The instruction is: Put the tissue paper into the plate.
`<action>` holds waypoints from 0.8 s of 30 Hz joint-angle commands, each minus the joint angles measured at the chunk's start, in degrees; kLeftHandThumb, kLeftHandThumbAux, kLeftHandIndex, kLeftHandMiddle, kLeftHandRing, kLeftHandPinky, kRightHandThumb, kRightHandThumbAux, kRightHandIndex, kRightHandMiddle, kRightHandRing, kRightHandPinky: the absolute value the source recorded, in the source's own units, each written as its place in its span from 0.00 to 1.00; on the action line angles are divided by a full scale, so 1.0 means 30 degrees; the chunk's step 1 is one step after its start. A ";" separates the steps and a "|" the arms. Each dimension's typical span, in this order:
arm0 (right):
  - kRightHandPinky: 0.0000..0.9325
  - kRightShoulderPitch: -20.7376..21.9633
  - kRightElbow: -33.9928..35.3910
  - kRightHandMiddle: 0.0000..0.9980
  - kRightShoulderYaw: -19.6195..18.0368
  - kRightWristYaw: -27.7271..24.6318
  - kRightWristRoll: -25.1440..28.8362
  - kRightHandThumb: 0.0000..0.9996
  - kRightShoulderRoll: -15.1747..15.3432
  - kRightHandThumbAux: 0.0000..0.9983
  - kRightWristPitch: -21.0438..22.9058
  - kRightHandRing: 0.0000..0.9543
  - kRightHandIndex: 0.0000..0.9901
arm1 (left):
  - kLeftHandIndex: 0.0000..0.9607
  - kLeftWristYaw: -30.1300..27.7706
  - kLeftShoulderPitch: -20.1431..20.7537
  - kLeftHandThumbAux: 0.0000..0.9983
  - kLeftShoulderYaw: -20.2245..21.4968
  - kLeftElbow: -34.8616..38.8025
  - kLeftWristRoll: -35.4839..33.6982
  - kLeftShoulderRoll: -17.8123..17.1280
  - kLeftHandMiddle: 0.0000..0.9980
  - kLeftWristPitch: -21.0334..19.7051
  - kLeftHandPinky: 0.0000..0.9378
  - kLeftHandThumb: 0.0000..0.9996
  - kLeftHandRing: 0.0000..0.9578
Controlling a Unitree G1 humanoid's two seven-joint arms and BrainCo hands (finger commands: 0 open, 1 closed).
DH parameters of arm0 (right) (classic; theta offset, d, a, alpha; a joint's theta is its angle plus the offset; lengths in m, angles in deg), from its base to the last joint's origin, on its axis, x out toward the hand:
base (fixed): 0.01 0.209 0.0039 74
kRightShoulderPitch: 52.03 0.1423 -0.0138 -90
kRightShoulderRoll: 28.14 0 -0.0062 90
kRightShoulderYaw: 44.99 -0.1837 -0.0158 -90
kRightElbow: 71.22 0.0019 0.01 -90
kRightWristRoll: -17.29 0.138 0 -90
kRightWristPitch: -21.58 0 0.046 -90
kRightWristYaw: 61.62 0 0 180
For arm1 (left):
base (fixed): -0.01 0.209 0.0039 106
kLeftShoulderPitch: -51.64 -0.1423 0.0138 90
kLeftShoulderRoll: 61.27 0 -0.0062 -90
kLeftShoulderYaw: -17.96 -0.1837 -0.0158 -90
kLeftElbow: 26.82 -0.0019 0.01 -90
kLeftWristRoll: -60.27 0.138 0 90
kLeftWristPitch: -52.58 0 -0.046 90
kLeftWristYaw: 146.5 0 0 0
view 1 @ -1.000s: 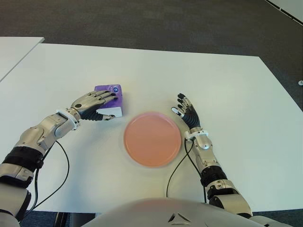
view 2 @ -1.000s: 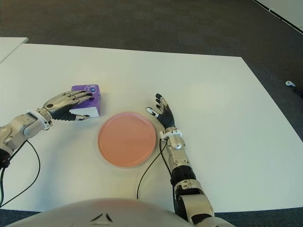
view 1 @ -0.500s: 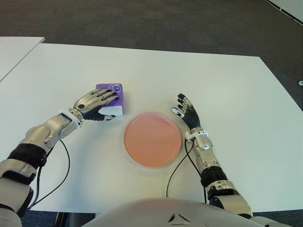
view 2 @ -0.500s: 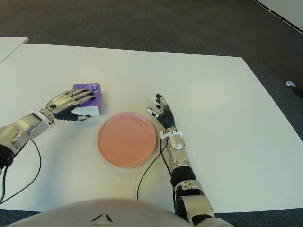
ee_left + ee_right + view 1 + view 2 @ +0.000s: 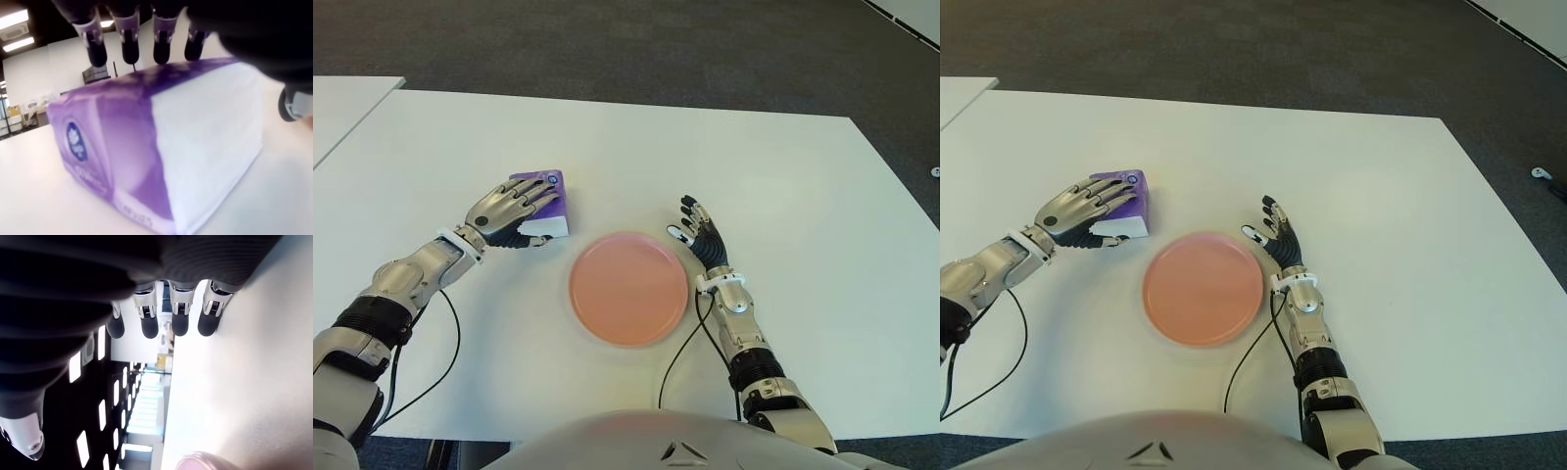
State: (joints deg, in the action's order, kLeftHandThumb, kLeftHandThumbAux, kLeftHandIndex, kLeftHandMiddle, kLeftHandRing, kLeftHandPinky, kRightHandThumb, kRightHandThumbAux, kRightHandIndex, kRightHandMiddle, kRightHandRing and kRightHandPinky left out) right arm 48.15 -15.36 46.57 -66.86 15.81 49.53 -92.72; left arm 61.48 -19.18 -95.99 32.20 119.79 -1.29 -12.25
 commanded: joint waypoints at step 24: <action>0.00 -0.2672 0.0524 0.05 0.0225 0.0003 -0.0148 0.00 -0.0293 0.67 0.2652 0.02 0.03 | 0.00 0.7230 0.3923 0.29 -0.5447 -1.2322 0.1272 0.4724 0.00 -0.1715 0.00 0.08 0.00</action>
State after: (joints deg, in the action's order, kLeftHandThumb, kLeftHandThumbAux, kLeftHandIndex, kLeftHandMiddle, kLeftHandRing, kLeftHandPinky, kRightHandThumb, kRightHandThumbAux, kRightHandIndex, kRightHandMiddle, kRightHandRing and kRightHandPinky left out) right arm 45.00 -10.68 46.84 -66.86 15.82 48.87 -90.30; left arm 85.35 -5.50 -110.55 -1.90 123.51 11.31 -17.51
